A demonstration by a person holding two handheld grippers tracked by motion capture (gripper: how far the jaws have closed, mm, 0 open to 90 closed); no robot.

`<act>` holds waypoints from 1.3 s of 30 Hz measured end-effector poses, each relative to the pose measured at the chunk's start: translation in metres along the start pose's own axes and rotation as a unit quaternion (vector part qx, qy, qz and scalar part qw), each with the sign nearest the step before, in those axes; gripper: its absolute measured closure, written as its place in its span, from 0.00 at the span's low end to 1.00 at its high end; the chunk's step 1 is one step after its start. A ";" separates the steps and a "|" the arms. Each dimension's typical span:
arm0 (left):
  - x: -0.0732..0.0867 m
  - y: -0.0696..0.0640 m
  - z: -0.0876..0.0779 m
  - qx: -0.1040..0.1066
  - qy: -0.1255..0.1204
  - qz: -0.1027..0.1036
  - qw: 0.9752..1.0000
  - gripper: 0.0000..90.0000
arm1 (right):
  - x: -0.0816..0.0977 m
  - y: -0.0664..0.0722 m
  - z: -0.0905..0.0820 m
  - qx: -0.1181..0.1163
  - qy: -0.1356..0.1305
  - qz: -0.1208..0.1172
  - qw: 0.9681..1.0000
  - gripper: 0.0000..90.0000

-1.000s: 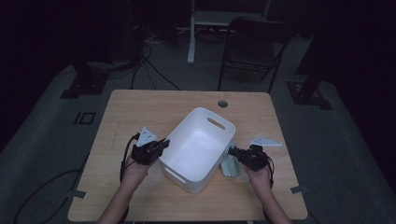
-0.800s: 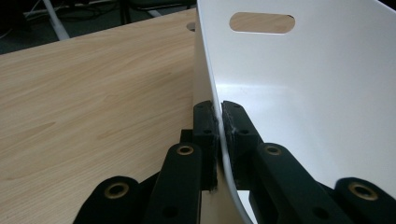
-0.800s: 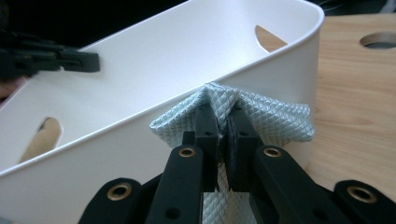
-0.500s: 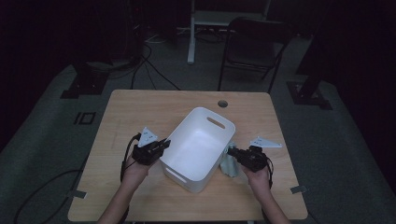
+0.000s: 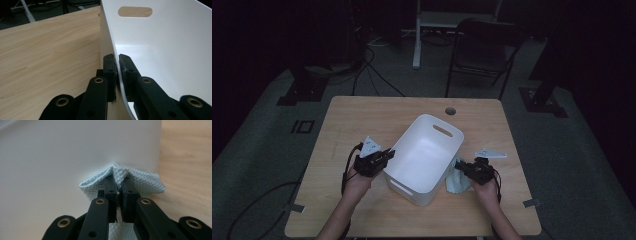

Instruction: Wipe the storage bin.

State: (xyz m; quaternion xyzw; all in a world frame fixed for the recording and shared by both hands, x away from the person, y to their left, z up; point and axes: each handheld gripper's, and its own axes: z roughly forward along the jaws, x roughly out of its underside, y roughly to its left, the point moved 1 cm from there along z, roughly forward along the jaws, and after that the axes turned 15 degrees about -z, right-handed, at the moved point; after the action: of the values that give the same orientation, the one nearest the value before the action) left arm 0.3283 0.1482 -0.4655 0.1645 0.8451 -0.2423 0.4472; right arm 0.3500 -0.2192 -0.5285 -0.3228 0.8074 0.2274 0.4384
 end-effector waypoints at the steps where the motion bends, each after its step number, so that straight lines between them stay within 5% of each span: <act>1: 0.000 0.000 0.000 0.000 -0.001 -0.002 1.000 0.94 | 0.003 -0.003 0.004 -0.005 0.006 0.007 1.000 0.95; 8: 0.000 -0.002 0.000 -0.011 -0.003 -0.001 1.000 0.94 | 0.010 -0.007 0.012 -0.005 0.027 0.018 0.999 0.95; 11: 0.000 -0.002 0.001 -0.013 -0.003 -0.001 1.000 0.94 | 0.006 -0.005 0.006 -0.014 0.011 0.018 1.000 0.95; 13: 0.000 -0.003 0.001 -0.013 -0.003 -0.001 1.000 0.94 | -0.005 0.001 -0.009 -0.021 -0.027 0.004 0.999 0.95; 17: 0.000 -0.004 0.002 -0.013 -0.003 -0.002 1.000 0.94 | -0.017 0.010 -0.025 -0.024 -0.060 -0.017 0.998 0.95; 19: 0.000 -0.004 0.002 -0.012 -0.003 -0.002 1.000 0.94 | -0.028 0.019 -0.038 -0.035 -0.096 -0.037 0.994 0.95; 21: 0.000 -0.004 0.002 -0.011 -0.002 -0.001 1.000 0.94 | -0.029 0.022 -0.040 -0.034 -0.102 -0.046 0.993 0.94; 39: 0.000 -0.004 0.002 -0.006 -0.001 0.002 1.000 0.94 | -0.024 0.016 -0.031 -0.041 -0.073 -0.038 0.996 0.94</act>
State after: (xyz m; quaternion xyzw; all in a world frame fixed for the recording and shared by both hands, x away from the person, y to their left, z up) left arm 0.3275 0.1433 -0.4654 0.1631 0.8457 -0.2370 0.4495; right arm 0.3306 -0.2206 -0.4910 -0.3534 0.7501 0.2662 0.4914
